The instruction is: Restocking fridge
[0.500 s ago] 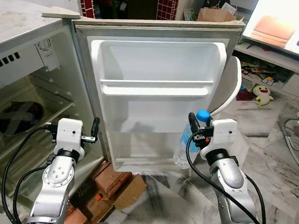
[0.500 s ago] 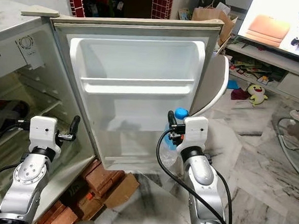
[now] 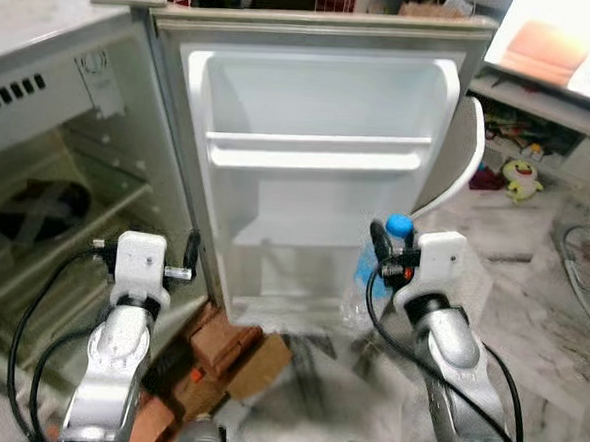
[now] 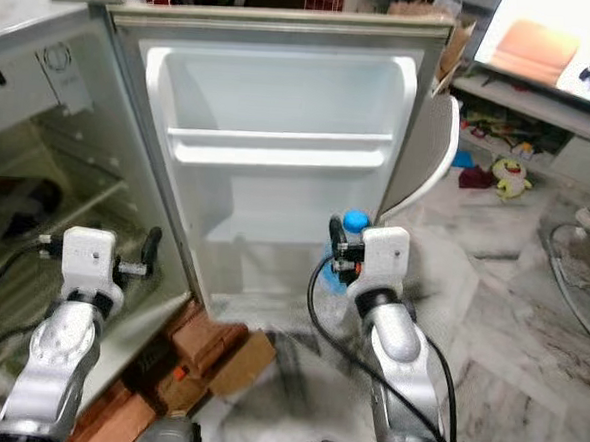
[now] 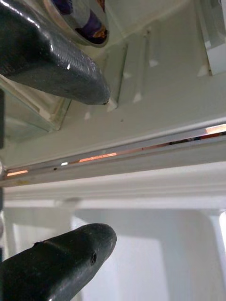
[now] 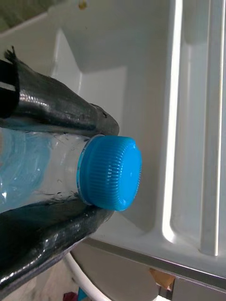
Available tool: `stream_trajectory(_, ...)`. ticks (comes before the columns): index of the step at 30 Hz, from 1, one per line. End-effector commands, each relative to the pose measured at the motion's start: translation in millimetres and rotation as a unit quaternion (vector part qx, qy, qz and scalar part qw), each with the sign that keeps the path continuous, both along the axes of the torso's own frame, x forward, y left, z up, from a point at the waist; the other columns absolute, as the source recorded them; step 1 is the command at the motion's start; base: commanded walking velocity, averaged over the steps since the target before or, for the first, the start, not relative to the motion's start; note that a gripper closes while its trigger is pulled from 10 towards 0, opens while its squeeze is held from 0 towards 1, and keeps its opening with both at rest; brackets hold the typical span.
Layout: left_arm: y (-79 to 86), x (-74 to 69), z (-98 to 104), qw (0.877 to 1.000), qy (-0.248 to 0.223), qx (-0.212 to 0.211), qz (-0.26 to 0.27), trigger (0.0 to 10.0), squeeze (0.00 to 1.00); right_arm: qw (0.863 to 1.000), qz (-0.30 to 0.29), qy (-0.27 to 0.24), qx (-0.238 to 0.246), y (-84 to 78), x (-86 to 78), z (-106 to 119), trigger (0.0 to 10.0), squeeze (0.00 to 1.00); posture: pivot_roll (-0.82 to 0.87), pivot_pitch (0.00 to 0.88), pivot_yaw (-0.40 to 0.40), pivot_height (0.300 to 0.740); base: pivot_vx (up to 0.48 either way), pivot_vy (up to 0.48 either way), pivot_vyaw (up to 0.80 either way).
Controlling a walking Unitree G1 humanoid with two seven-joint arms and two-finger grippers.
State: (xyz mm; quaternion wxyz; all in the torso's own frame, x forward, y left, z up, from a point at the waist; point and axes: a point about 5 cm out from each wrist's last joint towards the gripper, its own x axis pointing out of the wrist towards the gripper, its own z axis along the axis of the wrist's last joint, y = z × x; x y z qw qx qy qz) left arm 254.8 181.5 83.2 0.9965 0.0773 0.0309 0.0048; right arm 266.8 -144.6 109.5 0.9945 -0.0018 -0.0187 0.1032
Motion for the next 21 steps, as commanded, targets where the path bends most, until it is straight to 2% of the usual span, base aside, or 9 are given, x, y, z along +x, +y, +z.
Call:
stream_trajectory(1, -0.2, -0.5, 2.7, 1.000, -0.004, 0.006, -0.001, 10.0, 0.00, 1.000, 0.001, -0.017, 0.002, 0.1, 2.1, 7.8, 10.0, 0.00, 0.09, 0.006, -0.010, 0.676, 0.000, 0.000, 0.00)
stream_trajectory(4, -0.2, 0.6, 3.7, 1.000, -0.006, 0.008, -0.002, 10.0, 0.00, 1.000, 0.002, -0.018, 0.003, 0.5, 3.1, 8.7, 10.0, 0.00, 0.09, 0.018, -0.009, 0.676, 0.000, 0.000, 0.00)
stream_trajectory(7, 0.1, 1.0, 4.0, 1.000, -0.007, 0.009, -0.002, 10.0, 0.00, 1.000, 0.004, -0.019, 0.003, 0.9, 3.0, 9.1, 10.0, 0.00, 0.09, 0.017, -0.009, 0.676, 0.281, 0.000, 0.00)
stream_trajectory(21, -0.6, 0.5, 4.1, 1.000, -0.007, 0.007, -0.002, 10.0, 0.00, 1.000, 0.016, -0.018, 0.006, 3.1, 1.5, 9.6, 10.0, 0.00, 0.09, 0.021, -0.012, 0.676, 0.374, 0.000, 0.00)
